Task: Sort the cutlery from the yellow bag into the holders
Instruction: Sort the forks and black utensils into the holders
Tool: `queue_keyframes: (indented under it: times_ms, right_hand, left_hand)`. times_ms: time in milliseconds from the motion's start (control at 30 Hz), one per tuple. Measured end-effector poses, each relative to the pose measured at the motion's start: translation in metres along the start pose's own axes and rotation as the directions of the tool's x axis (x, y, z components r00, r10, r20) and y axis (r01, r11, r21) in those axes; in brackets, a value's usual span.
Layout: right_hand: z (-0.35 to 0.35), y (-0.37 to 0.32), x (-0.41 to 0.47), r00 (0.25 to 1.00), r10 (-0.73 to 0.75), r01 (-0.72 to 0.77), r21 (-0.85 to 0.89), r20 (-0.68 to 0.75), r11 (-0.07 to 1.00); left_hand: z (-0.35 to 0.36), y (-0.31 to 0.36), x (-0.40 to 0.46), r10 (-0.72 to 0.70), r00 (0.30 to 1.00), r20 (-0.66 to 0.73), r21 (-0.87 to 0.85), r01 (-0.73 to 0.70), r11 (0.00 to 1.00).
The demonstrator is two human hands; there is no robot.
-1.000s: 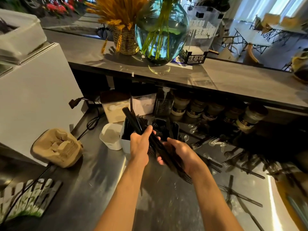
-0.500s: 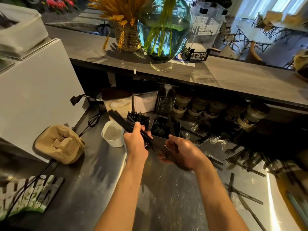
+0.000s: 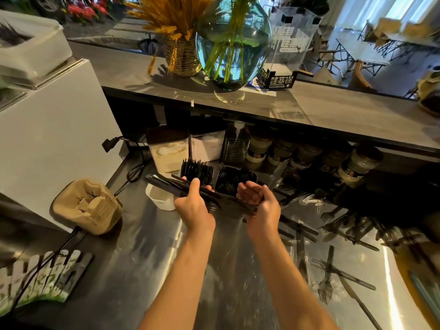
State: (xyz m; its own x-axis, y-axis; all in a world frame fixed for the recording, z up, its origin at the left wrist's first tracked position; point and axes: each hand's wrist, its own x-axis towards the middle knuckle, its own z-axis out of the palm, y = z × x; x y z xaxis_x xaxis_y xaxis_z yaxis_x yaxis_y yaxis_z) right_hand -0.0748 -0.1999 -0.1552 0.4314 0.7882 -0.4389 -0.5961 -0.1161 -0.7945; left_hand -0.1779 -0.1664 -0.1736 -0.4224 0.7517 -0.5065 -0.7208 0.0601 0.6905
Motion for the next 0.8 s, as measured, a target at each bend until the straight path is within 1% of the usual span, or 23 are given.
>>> queue_keyframes:
  times_ms: [100,167,267,300,400,500,600,667,733,800]
  right_hand:
    - [0.007,0.003,-0.004,0.998,-0.028,0.024,0.066,0.053,0.997]
    - [0.012,0.008,-0.008,0.996,-0.049,0.043,0.074,0.080,0.996]
    - [0.015,0.014,-0.009,0.985,-0.119,0.110,0.077,0.127,0.991]
    - [0.015,0.013,-0.008,0.983,-0.127,0.116,0.090,0.131,0.989]
    - [0.007,0.005,0.003,0.983,-0.115,0.104,0.083,0.142,0.991]
    - [-0.010,-0.012,0.017,0.989,-0.069,0.069,0.007,0.130,0.998]
    - [-0.024,-0.020,0.023,0.977,0.040,0.009,-0.231,0.208,0.973]
    - [-0.024,-0.017,0.022,0.957,0.071,0.043,-0.376,0.282,0.926]
    - [-0.019,-0.008,0.019,0.944,0.069,0.083,-0.433,0.324,0.898]
    - [-0.011,-0.001,0.021,0.945,0.042,0.101,-0.413,0.324,0.905]
  left_hand:
    - [0.002,-0.011,-0.009,-0.070,0.997,0.008,-0.010,0.070,0.997]
    - [0.006,-0.016,-0.015,-0.151,0.988,0.020,-0.017,0.152,0.988]
    - [0.009,-0.014,-0.022,-0.247,0.958,0.143,-0.027,0.253,0.967]
    - [0.009,-0.013,-0.022,-0.249,0.953,0.172,-0.033,0.258,0.965]
    - [0.008,-0.003,-0.013,-0.198,0.954,0.224,-0.083,0.221,0.972]
    - [0.001,0.013,0.004,-0.222,0.948,0.229,-0.081,0.246,0.966]
    - [-0.008,0.023,0.014,-0.231,0.943,0.239,-0.016,0.242,0.970]
    - [-0.011,0.027,0.017,-0.228,0.934,0.274,0.021,0.231,0.973]
    - [-0.012,0.033,0.021,-0.232,0.917,0.324,0.034,0.234,0.972]
    - [-0.014,0.040,0.024,-0.238,0.905,0.353,0.071,0.227,0.971]
